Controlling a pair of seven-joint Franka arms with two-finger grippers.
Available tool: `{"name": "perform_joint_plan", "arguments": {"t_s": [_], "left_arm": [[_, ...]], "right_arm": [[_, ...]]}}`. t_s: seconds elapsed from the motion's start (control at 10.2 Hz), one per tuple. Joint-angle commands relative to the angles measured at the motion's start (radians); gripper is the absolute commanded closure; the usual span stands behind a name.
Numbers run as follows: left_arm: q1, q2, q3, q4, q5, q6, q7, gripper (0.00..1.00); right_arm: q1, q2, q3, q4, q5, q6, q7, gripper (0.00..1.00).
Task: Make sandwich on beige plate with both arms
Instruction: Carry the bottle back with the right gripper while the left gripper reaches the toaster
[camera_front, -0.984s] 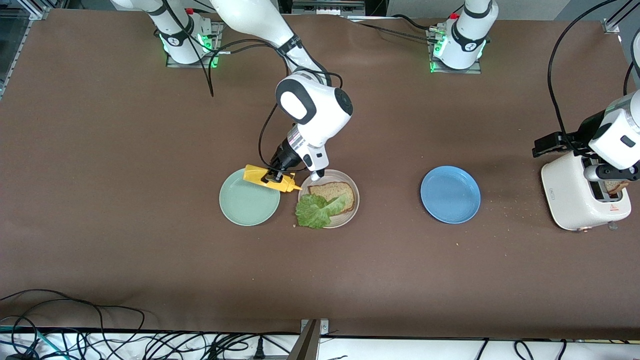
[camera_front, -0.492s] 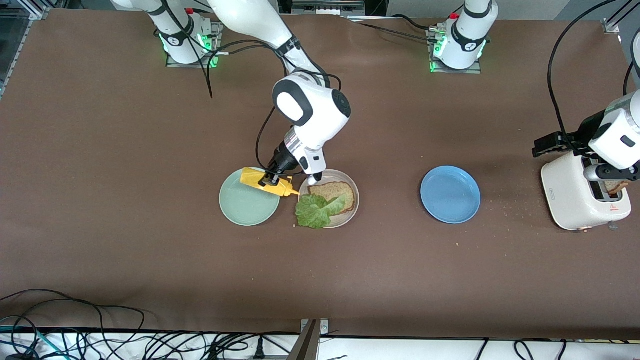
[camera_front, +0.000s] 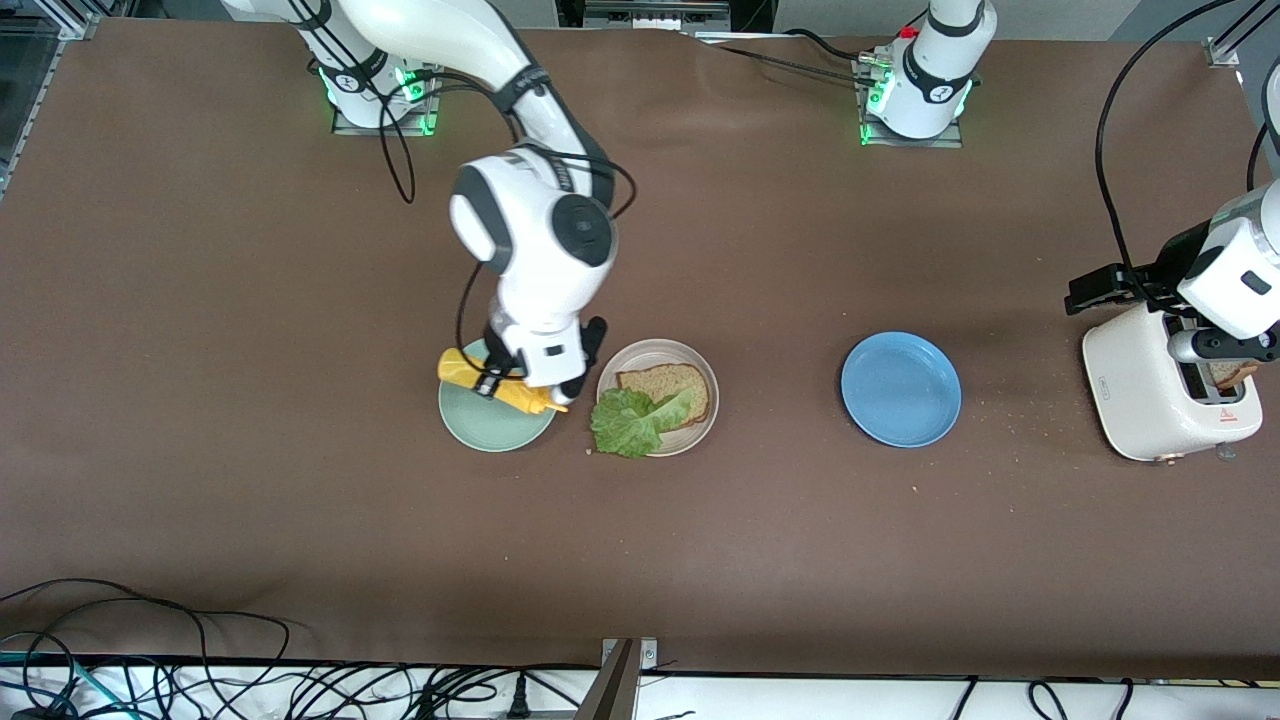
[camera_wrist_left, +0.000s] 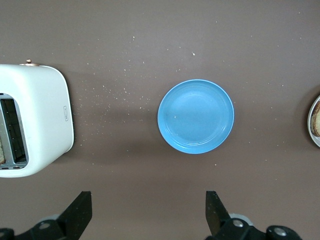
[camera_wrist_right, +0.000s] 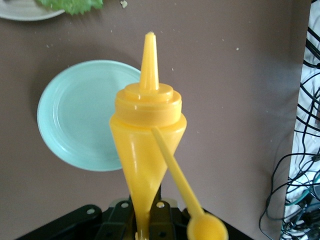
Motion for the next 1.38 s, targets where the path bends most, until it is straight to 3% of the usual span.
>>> {"name": "perform_joint_plan", "arguments": {"t_s": [0.0,0.3,0.59,0.69,0.79,0.89,1.18,1.28], "left_arm": [[-0.002,0.01,0.001,0.028,0.035,-0.023,-0.001,0.0],[0.024,0.006,0.025,0.029,0.055,-0.023,-0.001,0.0],[0.017,0.056,0.03,0.043,0.249,-0.016,-0.013,0.0],[0.026,0.111,0.028,0.041,0.277,0.003,-0.012,0.0],[0.029,0.253,0.033,0.064,0.279,0.023,-0.013,0.0],[0.068,0.304,0.039,0.069,0.258,0.028,-0.001,0.0],[0.156,0.299,0.037,0.112,0.178,0.046,0.005,0.0],[0.176,0.3,0.04,0.133,0.155,0.046,0.007,0.0]], "right_arm": [[-0.133,-0.087,0.012,-0.013,0.139,-0.04,-0.192,1.0],[-0.343,-0.125,0.012,-0.013,0.401,-0.086,-0.434,1.0],[-0.525,-0.127,0.012,-0.085,0.694,-0.096,-0.734,1.0],[-0.558,-0.128,0.012,-0.113,0.745,-0.097,-0.808,1.0],[-0.578,-0.139,0.012,-0.148,0.775,-0.096,-0.877,1.0],[-0.601,-0.15,0.012,-0.192,0.818,-0.091,-0.962,1.0],[-0.731,-0.148,0.012,-0.373,1.089,-0.099,-1.23,1.0],[-0.756,-0.138,0.013,-0.395,1.123,-0.105,-1.305,1.0]]}}
